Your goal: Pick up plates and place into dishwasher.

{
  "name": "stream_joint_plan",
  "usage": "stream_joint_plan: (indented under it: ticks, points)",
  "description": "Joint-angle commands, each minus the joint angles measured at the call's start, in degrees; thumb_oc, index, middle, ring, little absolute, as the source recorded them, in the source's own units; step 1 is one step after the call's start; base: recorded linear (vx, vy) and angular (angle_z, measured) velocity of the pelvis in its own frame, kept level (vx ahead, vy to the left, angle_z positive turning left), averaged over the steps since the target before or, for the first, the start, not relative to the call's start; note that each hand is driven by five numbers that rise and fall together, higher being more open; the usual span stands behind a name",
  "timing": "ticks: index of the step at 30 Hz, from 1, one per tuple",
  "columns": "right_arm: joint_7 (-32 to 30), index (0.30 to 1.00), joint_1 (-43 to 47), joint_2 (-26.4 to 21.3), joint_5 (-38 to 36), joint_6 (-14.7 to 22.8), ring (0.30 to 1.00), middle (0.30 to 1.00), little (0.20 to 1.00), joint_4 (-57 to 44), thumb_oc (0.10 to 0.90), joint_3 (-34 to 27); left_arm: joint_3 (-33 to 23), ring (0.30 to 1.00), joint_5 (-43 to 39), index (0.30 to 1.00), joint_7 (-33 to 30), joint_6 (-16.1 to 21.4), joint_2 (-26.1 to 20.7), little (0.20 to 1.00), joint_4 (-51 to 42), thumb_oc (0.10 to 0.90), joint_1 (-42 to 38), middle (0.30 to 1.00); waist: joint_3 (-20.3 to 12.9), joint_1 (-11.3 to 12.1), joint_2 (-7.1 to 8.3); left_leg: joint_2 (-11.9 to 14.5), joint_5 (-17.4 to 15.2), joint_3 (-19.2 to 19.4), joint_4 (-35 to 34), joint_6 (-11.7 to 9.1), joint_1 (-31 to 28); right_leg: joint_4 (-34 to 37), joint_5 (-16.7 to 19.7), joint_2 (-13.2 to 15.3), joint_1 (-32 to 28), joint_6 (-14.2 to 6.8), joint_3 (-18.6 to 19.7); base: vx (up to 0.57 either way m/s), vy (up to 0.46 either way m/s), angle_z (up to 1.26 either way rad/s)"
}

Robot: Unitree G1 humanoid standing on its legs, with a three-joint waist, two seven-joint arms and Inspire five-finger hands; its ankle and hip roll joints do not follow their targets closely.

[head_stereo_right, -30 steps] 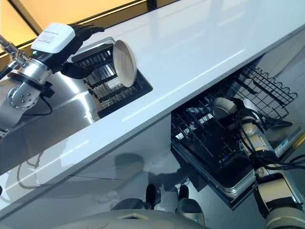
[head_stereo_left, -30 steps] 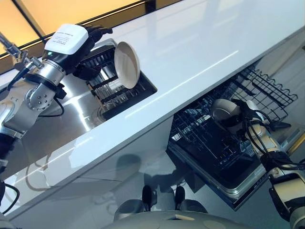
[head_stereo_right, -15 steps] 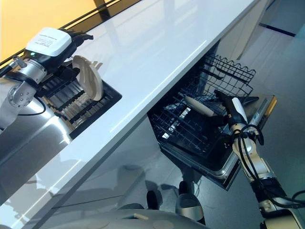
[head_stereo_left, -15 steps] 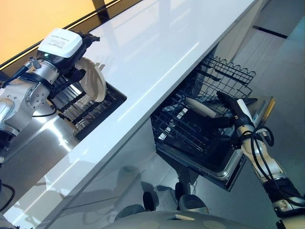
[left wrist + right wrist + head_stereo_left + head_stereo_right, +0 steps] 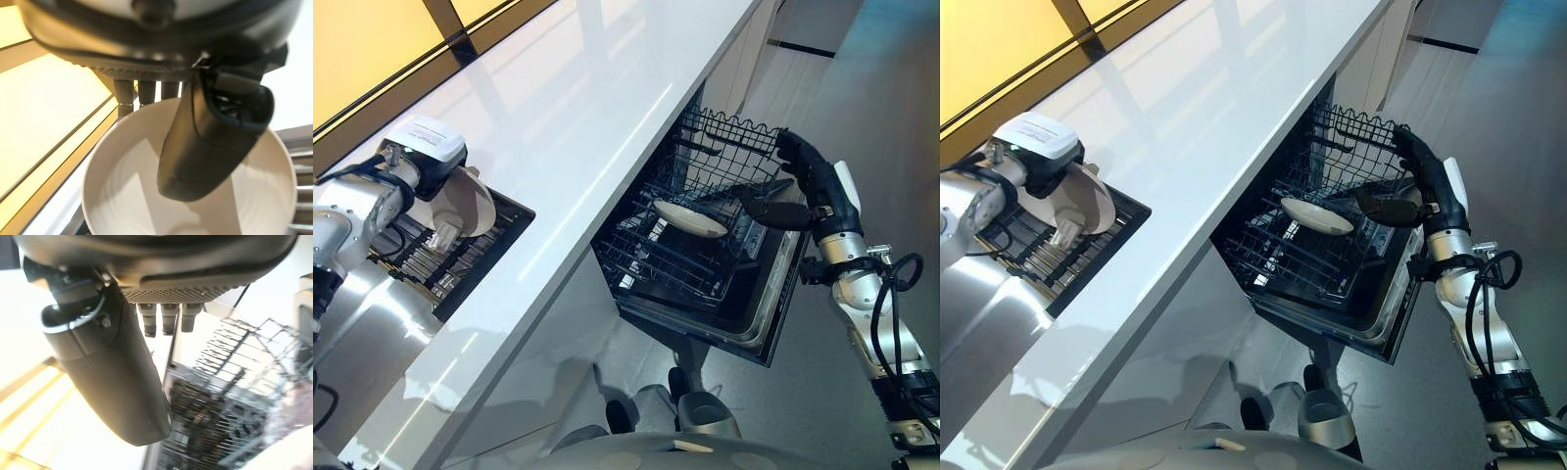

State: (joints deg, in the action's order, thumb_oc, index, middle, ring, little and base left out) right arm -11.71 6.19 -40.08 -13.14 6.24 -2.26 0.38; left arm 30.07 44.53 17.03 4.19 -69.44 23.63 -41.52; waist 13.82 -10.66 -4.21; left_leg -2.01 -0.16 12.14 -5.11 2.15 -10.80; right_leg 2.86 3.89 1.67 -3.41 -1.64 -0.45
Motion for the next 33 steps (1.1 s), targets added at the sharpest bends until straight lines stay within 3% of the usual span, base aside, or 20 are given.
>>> stream_joint_plan:
  ticks: [1, 8, 13, 15, 20, 23, 26, 33]
  points:
    - [-5.50, 0.900, 10.53, -4.84, -0.09, 8.86, 0.900, 0.900, 0.900, -5.91, 0.800, -7.01, 3.12, 0.300, 1.11, 0.300, 4.53, -1.31, -2.73, 0.200, 3.35, 0.100, -6.58, 0.300, -5.04, 1.73, -2.33, -4.55, -6.86, -2.73, 3.49, 2.23, 2.31, -7.92, -7.91, -1.22, 1.86, -5.15, -2.56, -0.04, 0.004, 0.01]
    - [-8.05, 0.900, 13.38, -5.54, -0.35, 7.91, 0.900, 0.900, 0.900, -6.76, 0.800, -6.41, 4.27, 0.300, 0.77, 0.300, 3.58, -1.81, -3.10, 0.200, 1.71, 0.100, -8.96, 0.300, -6.05, 3.59, -1.54, -4.52, -6.65, -4.59, 3.29, 2.19, 2.46, -7.59, -8.50, -1.28, 1.13, -4.60, -3.88, -0.04, -0.031, 0.03]
    - [-5.92, 0.900, 12.29, -4.97, -2.14, 8.22, 0.900, 0.900, 0.900, -7.69, 0.800, -6.78, -2.04, 0.300, -4.22, 0.300, -11.63, -4.64, -4.91, 0.200, -2.05, 0.100, -5.50, 0.300, -6.71, 5.52, -0.55, -4.26, -6.29, -5.95, 3.08, 2.09, 2.58, -7.19, -9.01, -1.61, 0.41, -3.91, -4.93, -0.07, -0.079, 0.10]
    - [-3.55, 0.900, 10.36, -3.98, -4.53, 9.81, 0.900, 0.900, 0.900, -8.10, 0.800, -7.92, -9.41, 0.300, -6.89, 0.300, -23.06, -5.02, -5.74, 0.200, -4.87, 0.100, -0.21, 0.300, -7.12, 6.74, 0.15, -4.05, -6.01, -6.48, 2.84, 1.89, 2.63, -6.89, -9.23, -1.74, 0.02, -3.60, -5.41, -0.07, -0.084, 0.21]
    - [5.85, 0.900, 7.71, -0.08, -12.90, 12.29, 0.900, 0.900, 0.900, -10.99, 0.800, -9.08, -32.66, 0.300, -11.87, 0.300, -46.12, -0.36, -2.83, 0.200, -13.93, 0.100, 17.38, 0.300, -7.95, 9.35, 1.27, -3.55, -5.25, -7.53, 1.83, 1.50, 2.59, -6.32, -9.68, -1.90, -0.70, -2.75, -7.08, -0.08, -0.074, 0.29]
    - [9.01, 0.900, 8.85, 2.40, -14.09, 11.08, 0.900, 0.900, 0.900, -12.95, 0.800, -6.60, -41.17, 0.300, -9.14, 0.300, -57.04, 4.27, 2.14, 0.200, -20.16, 0.100, 23.95, 0.300, -8.50, 9.95, 1.70, -3.30, -4.74, -8.07, 1.12, 0.97, 2.43, -6.03, -9.97, -1.83, -1.25, -2.30, -8.39, -0.08, -0.053, 0.32]
    - [9.70, 0.900, 10.18, 4.32, -13.19, 9.31, 0.900, 0.900, 0.900, -14.12, 0.800, -3.82, -43.69, 0.300, -6.19, 0.300, -61.78, 6.91, 6.39, 0.200, -25.97, 0.100, 25.74, 0.300, -8.91, 10.49, 2.15, -3.09, -4.46, -8.72, 0.46, 0.49, 2.16, -5.92, -10.24, -1.65, -1.69, -2.11, -9.51, -0.06, -0.037, 0.34]
    - [13.63, 0.900, 12.95, 5.74, -13.81, 5.55, 0.900, 0.900, 0.900, -14.80, 0.800, 2.48, -41.39, 0.300, -4.15, 0.300, -62.15, 12.03, 10.43, 0.200, -32.80, 0.100, 24.55, 0.300, -9.93, 10.73, 3.00, -2.61, -4.15, -9.20, 0.18, -0.15, 2.26, -5.36, -10.17, -1.57, -2.22, -2.01, -10.63, -0.04, -0.044, 0.35]
